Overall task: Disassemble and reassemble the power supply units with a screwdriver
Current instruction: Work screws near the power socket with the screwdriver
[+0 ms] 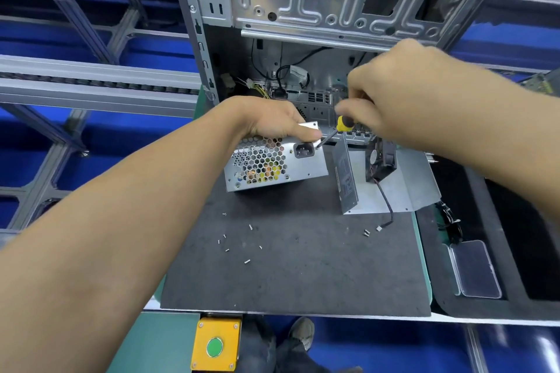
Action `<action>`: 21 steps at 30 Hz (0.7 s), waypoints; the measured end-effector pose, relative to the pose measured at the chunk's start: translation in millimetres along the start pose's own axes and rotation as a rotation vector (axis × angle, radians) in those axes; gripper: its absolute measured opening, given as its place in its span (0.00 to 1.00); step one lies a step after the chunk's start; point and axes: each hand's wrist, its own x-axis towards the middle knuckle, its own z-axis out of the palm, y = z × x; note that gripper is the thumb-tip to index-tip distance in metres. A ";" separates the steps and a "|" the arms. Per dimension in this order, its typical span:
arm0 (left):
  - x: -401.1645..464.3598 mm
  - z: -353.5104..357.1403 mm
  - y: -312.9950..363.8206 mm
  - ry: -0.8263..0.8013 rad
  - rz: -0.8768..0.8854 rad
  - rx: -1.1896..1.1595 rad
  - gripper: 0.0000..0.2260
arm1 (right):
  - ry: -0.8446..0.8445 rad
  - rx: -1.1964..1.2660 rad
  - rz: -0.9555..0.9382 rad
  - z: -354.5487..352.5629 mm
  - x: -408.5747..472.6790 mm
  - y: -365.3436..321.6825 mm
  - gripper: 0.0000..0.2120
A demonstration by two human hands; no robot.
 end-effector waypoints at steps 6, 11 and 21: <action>3.0 -3.5 -0.4 0.012 0.001 0.017 0.19 | -0.097 0.274 -0.012 -0.9 -9.6 3.5 0.12; 3.1 -1.1 -3.7 0.011 -0.004 0.010 0.32 | 0.005 0.128 -0.043 -6.7 -5.7 -2.1 0.06; 1.0 -0.7 -1.1 0.028 -0.040 0.005 0.26 | -0.028 0.123 -0.065 -5.4 -8.0 -9.2 0.05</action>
